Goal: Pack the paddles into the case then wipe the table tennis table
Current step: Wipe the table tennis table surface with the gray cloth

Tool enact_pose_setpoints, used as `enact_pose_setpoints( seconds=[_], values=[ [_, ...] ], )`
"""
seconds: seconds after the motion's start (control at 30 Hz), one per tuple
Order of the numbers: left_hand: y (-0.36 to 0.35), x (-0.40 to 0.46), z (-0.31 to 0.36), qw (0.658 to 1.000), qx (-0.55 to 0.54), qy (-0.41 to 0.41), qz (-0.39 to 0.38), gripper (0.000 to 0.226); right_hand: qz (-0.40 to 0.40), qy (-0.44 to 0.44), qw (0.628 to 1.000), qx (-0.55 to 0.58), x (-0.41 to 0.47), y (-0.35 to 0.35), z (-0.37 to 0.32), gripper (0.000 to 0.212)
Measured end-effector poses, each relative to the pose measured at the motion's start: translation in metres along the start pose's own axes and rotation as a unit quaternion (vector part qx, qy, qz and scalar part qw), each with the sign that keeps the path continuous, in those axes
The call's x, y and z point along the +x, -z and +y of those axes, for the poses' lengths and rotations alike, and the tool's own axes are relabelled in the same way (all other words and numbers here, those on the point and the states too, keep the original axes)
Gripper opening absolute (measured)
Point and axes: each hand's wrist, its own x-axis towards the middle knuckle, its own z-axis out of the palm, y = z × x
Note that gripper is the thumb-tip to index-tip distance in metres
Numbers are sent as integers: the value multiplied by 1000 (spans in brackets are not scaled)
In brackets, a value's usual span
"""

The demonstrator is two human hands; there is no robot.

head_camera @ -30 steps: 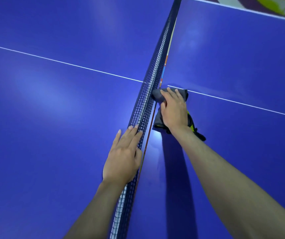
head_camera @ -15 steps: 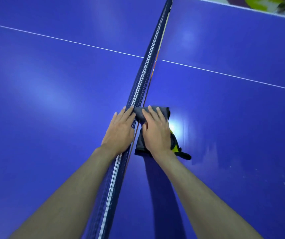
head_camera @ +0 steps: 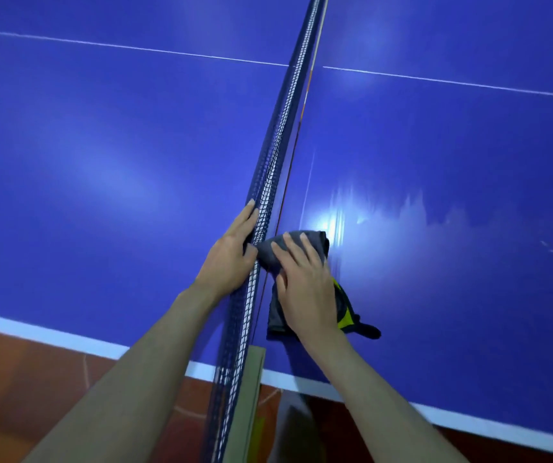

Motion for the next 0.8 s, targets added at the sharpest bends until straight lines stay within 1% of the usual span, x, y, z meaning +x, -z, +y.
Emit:
enact_pose_setpoints(
  seconds=[0.1, 0.23, 0.4, 0.5, 0.63, 0.8],
  values=[
    [-1, -14, 4, 1000, -17, 18, -11, 74, -29, 11, 1000, 3, -51, 6, -9, 60],
    [-2, -17, 7, 999, -27, 33, -11, 74, -50, 39, 998, -1, -105, 13, -9, 62],
    [-9, -18, 6, 999, -42, 28, 0, 74, -50, 54, 997, -36, -106, 13, -4, 66],
    [-14, -18, 8, 999, -46, 17, -1, 73, -31, 28, 998, -36, -78, 11, 5, 63],
    [-23, -18, 9, 1000, -28, 10, -5, 74, 24, -12, 999, -23, -4, 11, 29, 56],
    [-33, -19, 14, 999, 24, -5, 34, 72, 39, -23, 998, -40, 100, 16, 66, 52]
  ],
)
